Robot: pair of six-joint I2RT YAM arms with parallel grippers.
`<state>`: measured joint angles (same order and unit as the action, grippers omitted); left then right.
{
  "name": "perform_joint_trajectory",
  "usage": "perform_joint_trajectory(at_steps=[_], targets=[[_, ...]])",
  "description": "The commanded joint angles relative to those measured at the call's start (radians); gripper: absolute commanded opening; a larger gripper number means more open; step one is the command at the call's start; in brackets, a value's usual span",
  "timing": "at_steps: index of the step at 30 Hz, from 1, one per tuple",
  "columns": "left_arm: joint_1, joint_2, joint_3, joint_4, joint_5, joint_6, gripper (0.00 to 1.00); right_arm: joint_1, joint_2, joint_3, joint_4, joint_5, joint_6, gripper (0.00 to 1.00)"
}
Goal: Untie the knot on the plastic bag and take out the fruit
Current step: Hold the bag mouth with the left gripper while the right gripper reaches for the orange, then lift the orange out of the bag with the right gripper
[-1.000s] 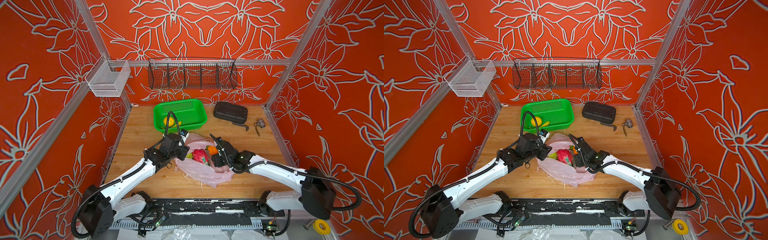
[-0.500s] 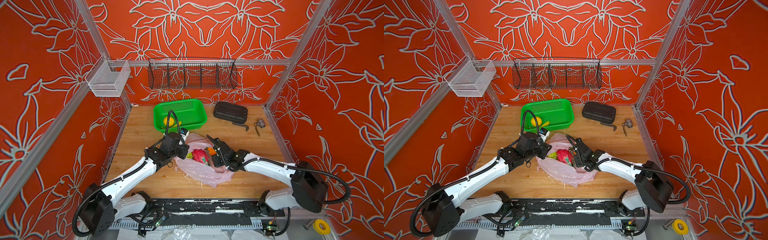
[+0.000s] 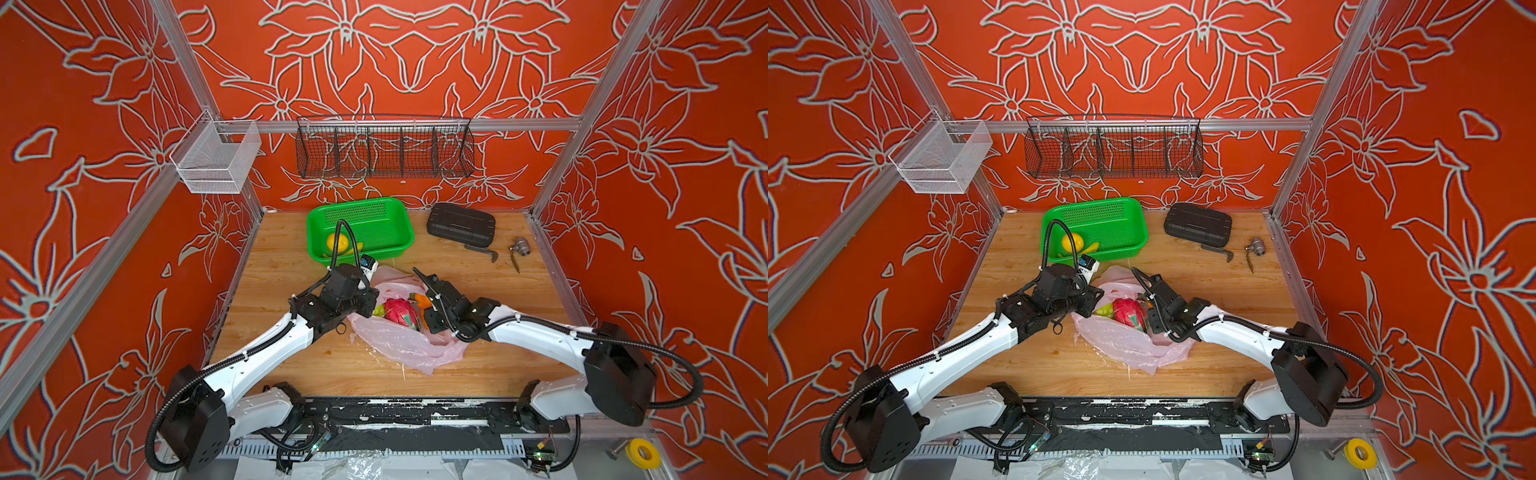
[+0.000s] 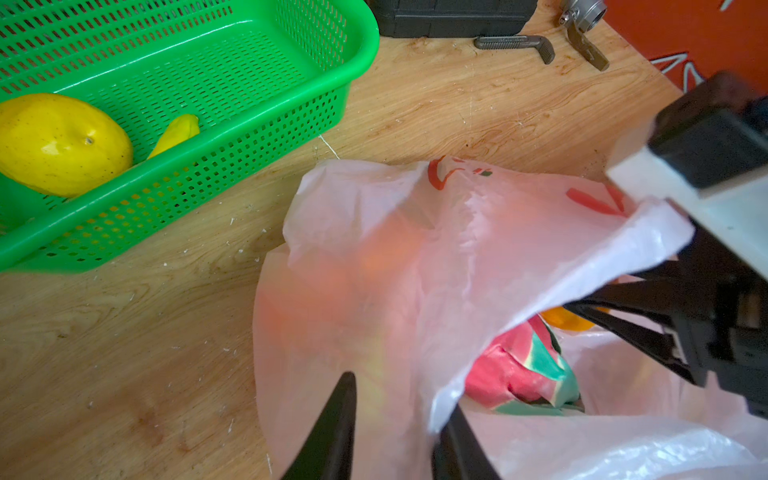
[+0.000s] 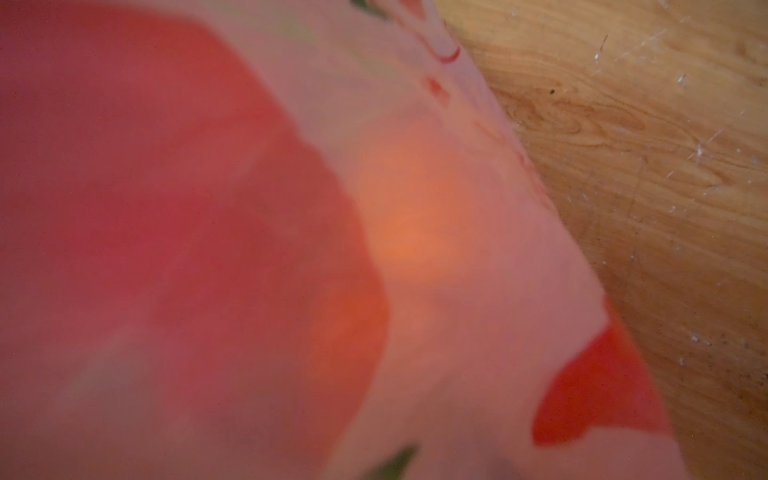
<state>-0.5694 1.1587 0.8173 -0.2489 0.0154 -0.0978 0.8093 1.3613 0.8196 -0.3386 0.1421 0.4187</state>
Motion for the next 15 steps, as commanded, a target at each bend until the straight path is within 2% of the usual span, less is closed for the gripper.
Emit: perform_joint_trajectory(at_steps=[1,10,13,15], targets=[[-0.002,-0.007,0.029,0.025,0.026,-0.011,0.3,0.005,-0.095,-0.017,0.023,-0.045,0.027,0.44],[-0.002,0.011,0.063,0.013,0.02,-0.024,0.31,0.006,-0.29,-0.104,0.109,-0.14,0.082,0.44],[-0.001,0.007,0.065,0.014,0.022,-0.038,0.37,0.007,-0.333,-0.115,0.126,-0.144,0.108,0.44],[-0.001,-0.007,0.067,0.014,0.037,-0.042,0.45,0.006,-0.358,-0.102,0.113,-0.143,0.127,0.44]])
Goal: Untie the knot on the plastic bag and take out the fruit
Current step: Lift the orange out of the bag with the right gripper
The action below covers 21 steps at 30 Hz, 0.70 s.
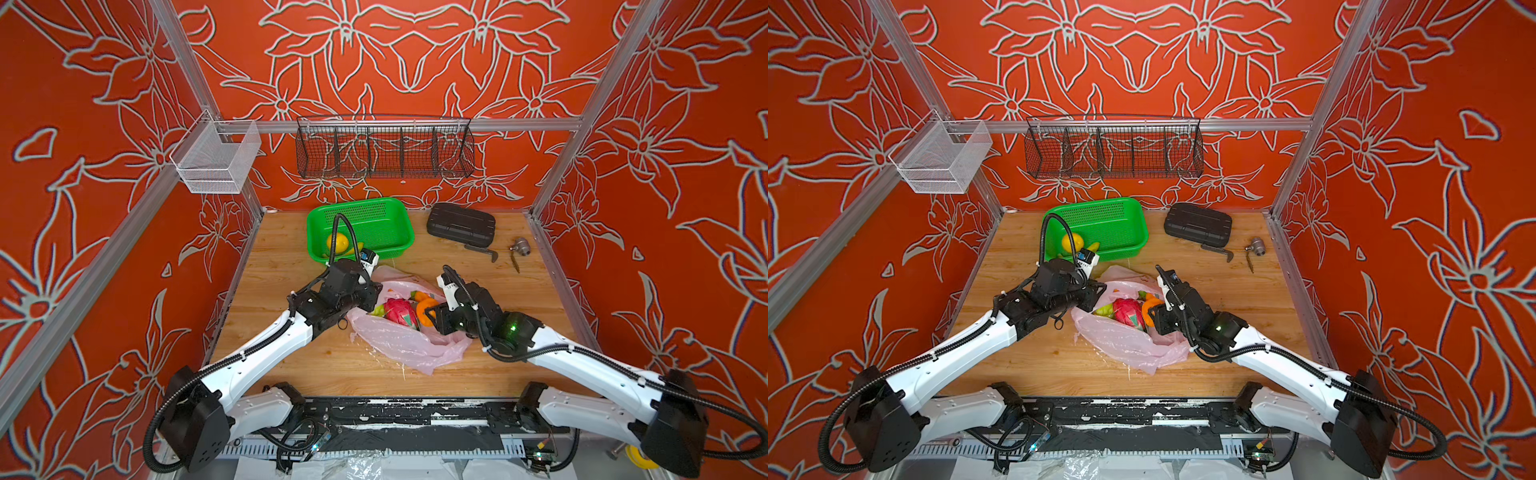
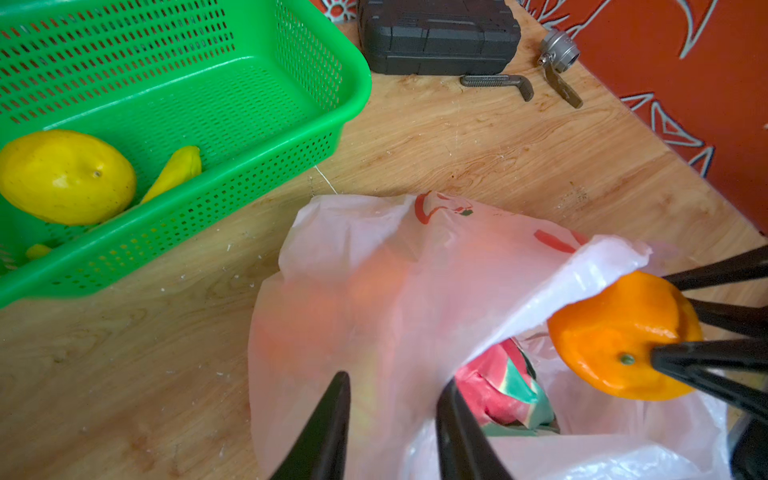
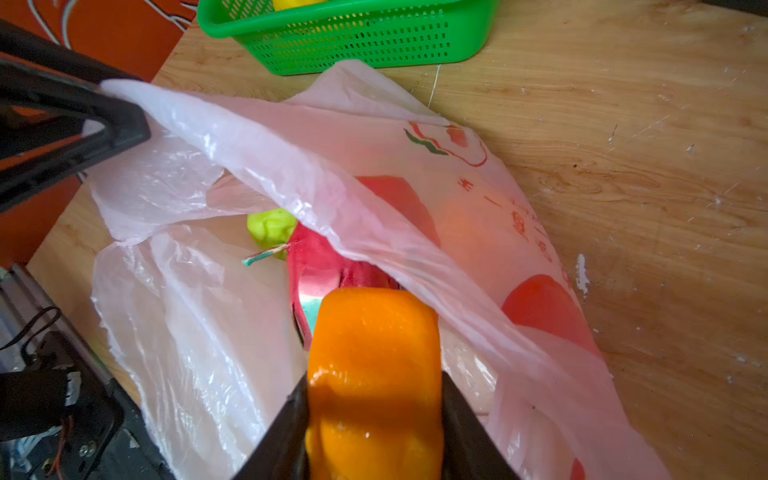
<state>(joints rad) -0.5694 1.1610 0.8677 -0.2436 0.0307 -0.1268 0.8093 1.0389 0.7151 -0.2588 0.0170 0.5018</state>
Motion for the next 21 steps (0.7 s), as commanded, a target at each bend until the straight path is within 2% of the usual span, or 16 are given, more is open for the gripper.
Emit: perform_joint_trajectory(at_steps=[1,3,6,14,17,20,21], targets=[[-0.001,-0.022,0.017,0.01,0.036,-0.011,0.54,0.005,-0.048,0.01,0.029,-0.017,0.058,0.44],[-0.002,-0.054,0.015,0.026,0.068,-0.007,0.6,0.0,-0.069,0.029,0.025,-0.025,0.078,0.44],[-0.002,-0.113,-0.002,0.078,0.117,0.023,0.62,-0.03,-0.084,0.073,0.025,-0.083,0.101,0.44],[-0.003,-0.215,-0.045,0.313,0.328,0.217,0.69,-0.173,-0.106,0.147,0.134,-0.32,0.247,0.44],[-0.003,-0.196,-0.048,0.407,0.38,0.292,0.79,-0.219,-0.095,0.166,0.208,-0.393,0.316,0.44],[-0.004,-0.129,-0.02,0.461,0.397,0.322,0.99,-0.245,-0.081,0.183,0.281,-0.446,0.379,0.44],[-0.003,-0.106,-0.003,0.47,0.403,0.323,0.99,-0.252,-0.078,0.181,0.311,-0.46,0.404,0.44]])
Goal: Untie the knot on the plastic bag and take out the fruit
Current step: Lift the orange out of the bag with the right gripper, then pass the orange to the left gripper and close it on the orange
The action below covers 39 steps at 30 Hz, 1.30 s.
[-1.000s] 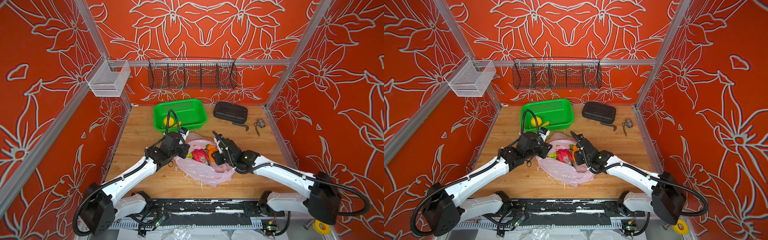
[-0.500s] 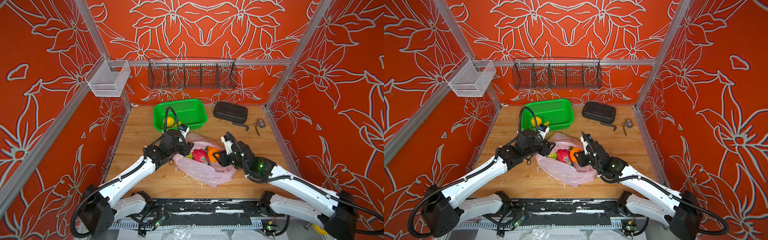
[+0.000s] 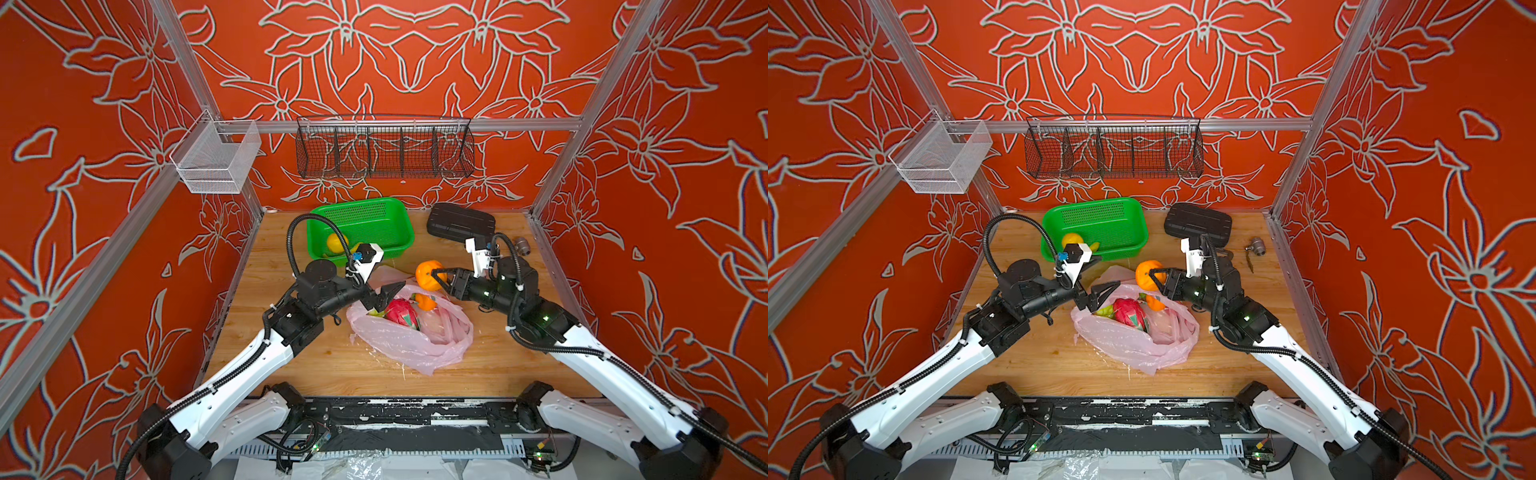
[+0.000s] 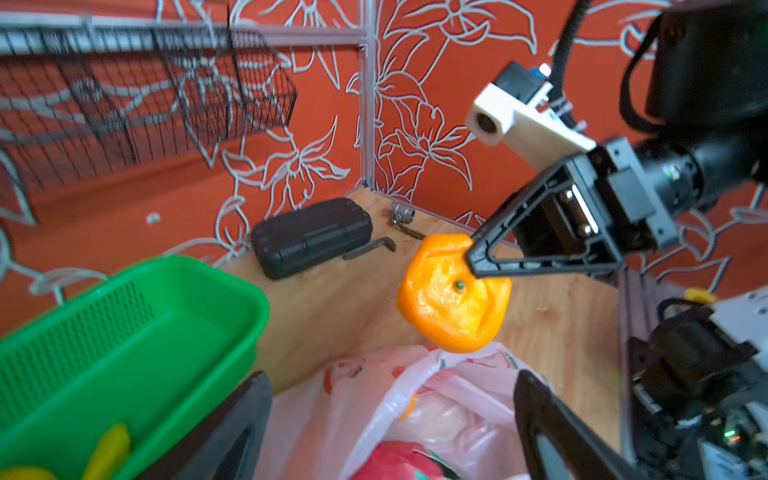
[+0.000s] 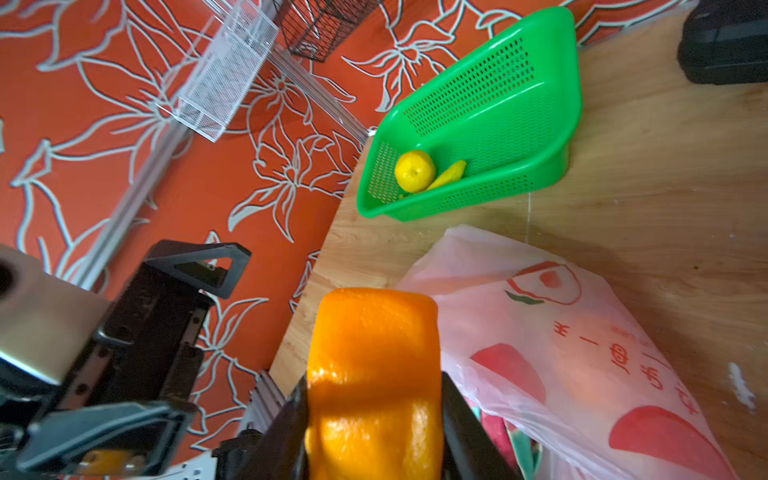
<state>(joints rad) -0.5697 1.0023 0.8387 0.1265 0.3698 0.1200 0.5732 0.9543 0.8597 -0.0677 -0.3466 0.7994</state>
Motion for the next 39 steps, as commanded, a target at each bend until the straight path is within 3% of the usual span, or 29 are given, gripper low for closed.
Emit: perform_joint_trajectory(at_steps=[1,8,14,19,27,34,39], targets=[[-0.003,0.074,0.04,0.114,0.071,0.073,0.98,-0.025,0.01,0.033,0.152,-0.11,0.131,0.44],[-0.003,0.194,0.114,0.208,0.114,0.047,0.98,-0.068,0.035,0.001,0.345,-0.174,0.297,0.44],[-0.004,0.24,0.119,0.322,0.191,0.036,0.98,-0.073,0.066,-0.005,0.436,-0.204,0.367,0.44],[-0.006,0.279,0.161,0.326,0.181,0.046,0.99,-0.072,0.093,-0.018,0.501,-0.229,0.409,0.44],[-0.018,0.335,0.216,0.331,0.238,0.046,0.86,-0.072,0.094,-0.045,0.539,-0.232,0.443,0.43],[-0.038,0.351,0.23,0.293,0.239,0.075,0.67,-0.072,0.066,-0.055,0.516,-0.212,0.443,0.43],[-0.044,0.346,0.231,0.27,0.22,0.081,0.53,-0.072,0.059,-0.049,0.501,-0.206,0.452,0.5]])
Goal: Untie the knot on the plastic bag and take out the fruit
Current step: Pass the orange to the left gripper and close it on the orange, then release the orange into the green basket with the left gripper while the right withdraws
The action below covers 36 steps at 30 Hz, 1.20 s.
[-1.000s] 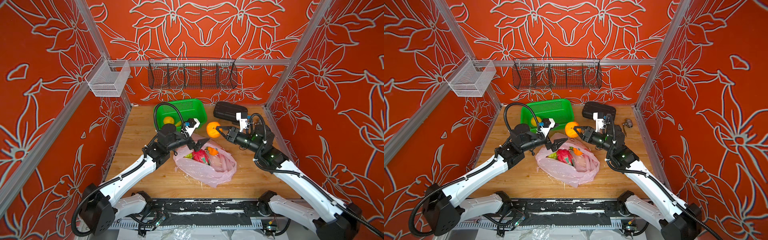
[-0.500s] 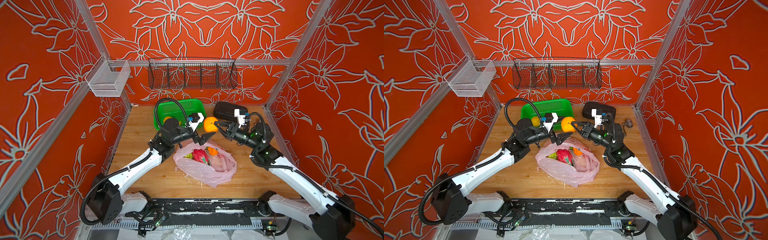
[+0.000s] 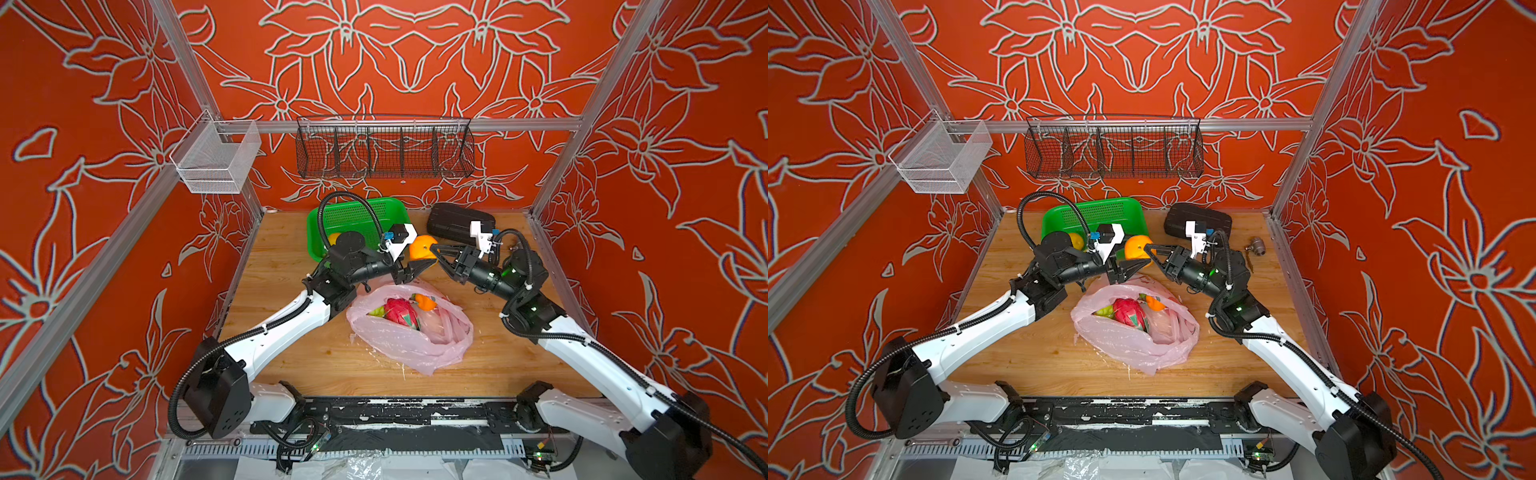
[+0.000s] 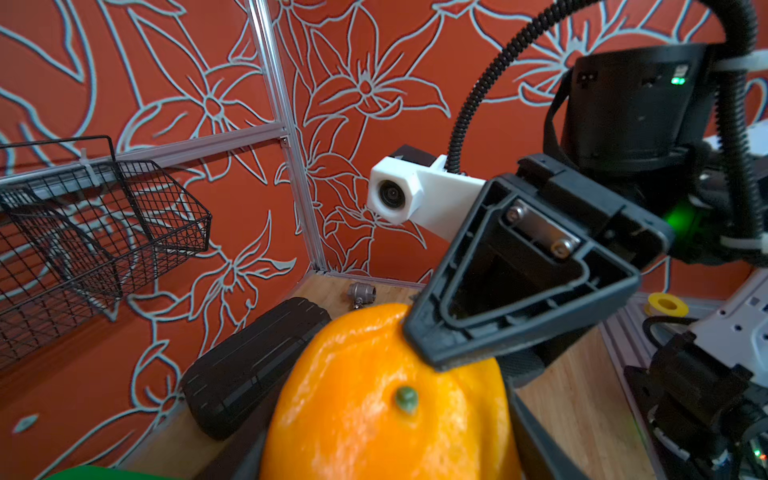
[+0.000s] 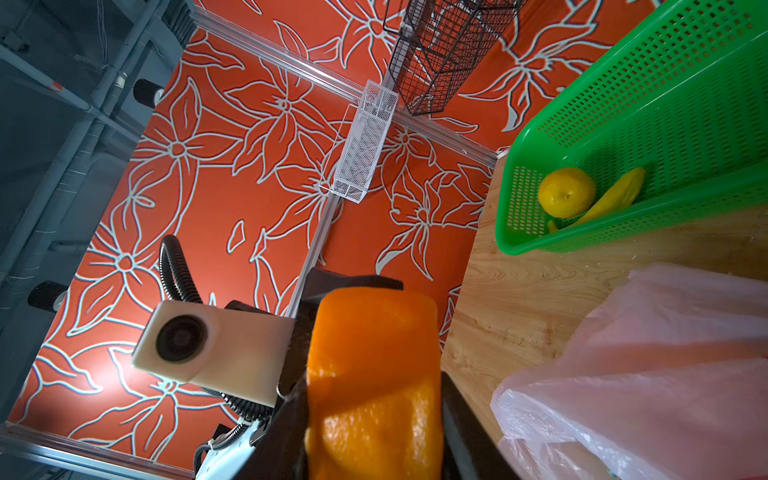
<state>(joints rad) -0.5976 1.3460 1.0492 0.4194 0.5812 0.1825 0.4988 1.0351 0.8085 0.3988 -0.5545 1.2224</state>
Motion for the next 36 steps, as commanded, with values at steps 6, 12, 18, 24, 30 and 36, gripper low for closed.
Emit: perform_joint_trajectory(at_steps=[6,12,18,24,30,36], targets=[[-0.017,-0.017,0.033,-0.071,-0.096,-0.012,0.51,0.002,-0.083,-0.005,-0.033,0.089,-0.018,0.82],[-0.006,-0.028,0.087,-0.206,-0.294,-0.03,0.48,0.001,-0.208,-0.045,-0.151,0.257,-0.122,0.89],[0.122,0.01,0.168,-0.335,-0.367,-0.205,0.48,0.003,-0.254,-0.079,-0.265,0.296,-0.167,0.96],[0.271,0.108,0.243,-0.459,-0.392,-0.368,0.48,0.002,-0.309,-0.107,-0.332,0.341,-0.213,0.97],[0.383,0.266,0.313,-0.507,-0.366,-0.482,0.47,0.003,-0.334,-0.117,-0.39,0.331,-0.218,0.97],[0.418,0.449,0.443,-0.589,-0.39,-0.503,0.46,0.002,-0.35,-0.109,-0.457,0.343,-0.219,0.97]])
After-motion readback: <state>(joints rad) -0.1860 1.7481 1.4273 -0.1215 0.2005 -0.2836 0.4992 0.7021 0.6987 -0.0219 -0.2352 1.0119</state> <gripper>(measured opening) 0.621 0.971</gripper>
